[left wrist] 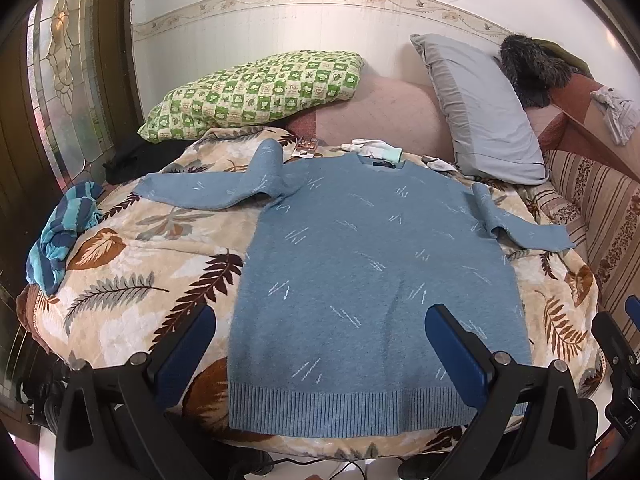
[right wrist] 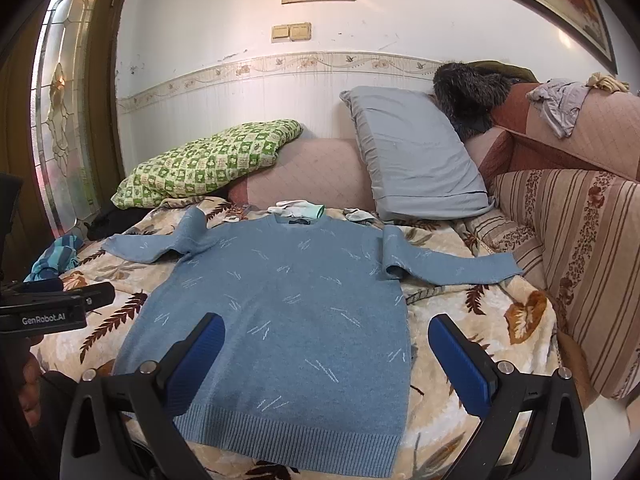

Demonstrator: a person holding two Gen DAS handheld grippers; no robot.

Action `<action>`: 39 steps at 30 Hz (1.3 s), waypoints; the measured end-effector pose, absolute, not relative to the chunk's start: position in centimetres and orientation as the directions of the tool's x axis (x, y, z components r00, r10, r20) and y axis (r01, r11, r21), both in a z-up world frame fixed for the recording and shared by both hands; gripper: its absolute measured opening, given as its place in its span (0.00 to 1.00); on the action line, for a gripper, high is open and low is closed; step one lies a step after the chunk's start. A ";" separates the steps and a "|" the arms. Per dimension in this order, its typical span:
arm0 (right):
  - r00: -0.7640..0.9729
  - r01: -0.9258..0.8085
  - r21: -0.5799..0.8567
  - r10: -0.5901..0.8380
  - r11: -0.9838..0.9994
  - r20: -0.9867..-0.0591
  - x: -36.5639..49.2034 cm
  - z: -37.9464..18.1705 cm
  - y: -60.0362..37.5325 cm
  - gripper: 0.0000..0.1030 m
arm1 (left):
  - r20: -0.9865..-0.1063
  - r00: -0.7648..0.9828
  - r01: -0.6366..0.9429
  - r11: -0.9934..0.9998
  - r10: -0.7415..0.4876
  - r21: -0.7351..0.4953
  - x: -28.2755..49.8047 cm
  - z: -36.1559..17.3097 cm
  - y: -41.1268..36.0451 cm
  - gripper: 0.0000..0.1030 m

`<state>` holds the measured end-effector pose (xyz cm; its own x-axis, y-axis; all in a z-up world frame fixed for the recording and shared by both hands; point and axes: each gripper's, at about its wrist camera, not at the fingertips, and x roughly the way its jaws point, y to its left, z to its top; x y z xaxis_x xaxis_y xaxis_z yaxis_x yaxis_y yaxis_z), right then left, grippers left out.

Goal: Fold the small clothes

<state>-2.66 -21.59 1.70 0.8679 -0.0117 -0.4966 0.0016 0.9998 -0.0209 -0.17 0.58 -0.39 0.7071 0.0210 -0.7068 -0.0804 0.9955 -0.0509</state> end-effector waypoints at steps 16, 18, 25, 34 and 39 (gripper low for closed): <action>0.863 0.008 -0.020 -0.017 1.000 -0.506 -2.6 1.4 -22.0 1.00 | -0.713 0.701 -0.080 0.996 0.025 -0.045 -0.2 -0.8 0.7 1.00; 0.863 0.009 -0.019 -0.017 1.000 -0.506 -2.6 1.4 -22.1 1.00 | -0.712 0.702 -0.083 0.996 0.029 -0.042 -0.2 -0.9 0.7 1.00; 0.863 0.008 -0.012 -0.013 1.000 -0.506 -2.4 1.2 -22.0 1.00 | -0.715 0.698 -0.088 0.996 0.040 -0.031 -0.2 -0.7 0.6 1.00; 0.860 0.008 -0.013 -0.013 1.000 -0.511 -2.4 1.2 -21.7 1.00 | -0.721 0.692 -0.091 0.995 0.039 -0.033 -0.2 -0.8 0.6 1.00; 0.860 0.005 -0.014 -0.012 1.000 -0.510 -2.4 1.3 -21.6 1.00 | -0.721 0.691 -0.091 0.995 0.040 -0.032 -0.3 -0.9 0.7 1.00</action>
<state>-2.43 -21.61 1.26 0.8599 -0.0118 -0.5103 0.0052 0.9999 -0.0143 -0.26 0.68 -0.88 0.6913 0.0399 -0.7214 -0.0910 0.9953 -0.0321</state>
